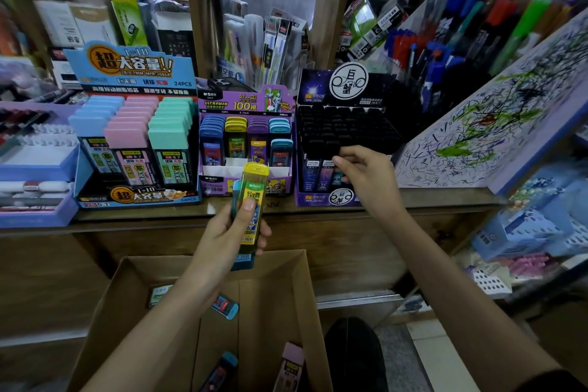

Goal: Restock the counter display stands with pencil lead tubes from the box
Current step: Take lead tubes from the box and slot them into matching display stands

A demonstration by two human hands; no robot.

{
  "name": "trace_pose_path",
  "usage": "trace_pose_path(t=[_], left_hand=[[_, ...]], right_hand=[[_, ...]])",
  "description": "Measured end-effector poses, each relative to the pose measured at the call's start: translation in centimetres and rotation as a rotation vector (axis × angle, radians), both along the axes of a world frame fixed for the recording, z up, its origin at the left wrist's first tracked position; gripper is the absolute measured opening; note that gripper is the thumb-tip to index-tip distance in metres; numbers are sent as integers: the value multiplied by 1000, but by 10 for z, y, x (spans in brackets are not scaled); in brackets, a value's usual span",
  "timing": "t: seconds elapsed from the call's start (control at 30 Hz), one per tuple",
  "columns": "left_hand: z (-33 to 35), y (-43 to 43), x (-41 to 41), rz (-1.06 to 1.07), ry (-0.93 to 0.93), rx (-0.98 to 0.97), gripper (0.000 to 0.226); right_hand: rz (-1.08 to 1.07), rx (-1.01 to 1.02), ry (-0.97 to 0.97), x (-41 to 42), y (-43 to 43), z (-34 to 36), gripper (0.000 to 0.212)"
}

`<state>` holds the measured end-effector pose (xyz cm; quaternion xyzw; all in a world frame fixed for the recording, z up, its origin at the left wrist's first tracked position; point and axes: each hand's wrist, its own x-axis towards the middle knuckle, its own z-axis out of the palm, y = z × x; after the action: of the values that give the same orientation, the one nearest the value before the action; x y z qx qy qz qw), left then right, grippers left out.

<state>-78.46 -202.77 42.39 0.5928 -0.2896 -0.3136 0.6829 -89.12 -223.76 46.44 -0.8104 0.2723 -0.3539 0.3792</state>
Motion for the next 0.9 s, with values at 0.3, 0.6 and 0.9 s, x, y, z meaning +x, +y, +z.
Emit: trace_pose_path(t=[0.3,0.6,0.9], left_hand=[[1,1,1,18,-10,-9,39],[15,12,7,39,-46,-42,35],[24,42,34,86,-15,-35,35]], right_hand=[[-188,-286,199,-3,14,12,21],[327,199,35,29,88,25,22],[378,308,-107,68,89,60,7]])
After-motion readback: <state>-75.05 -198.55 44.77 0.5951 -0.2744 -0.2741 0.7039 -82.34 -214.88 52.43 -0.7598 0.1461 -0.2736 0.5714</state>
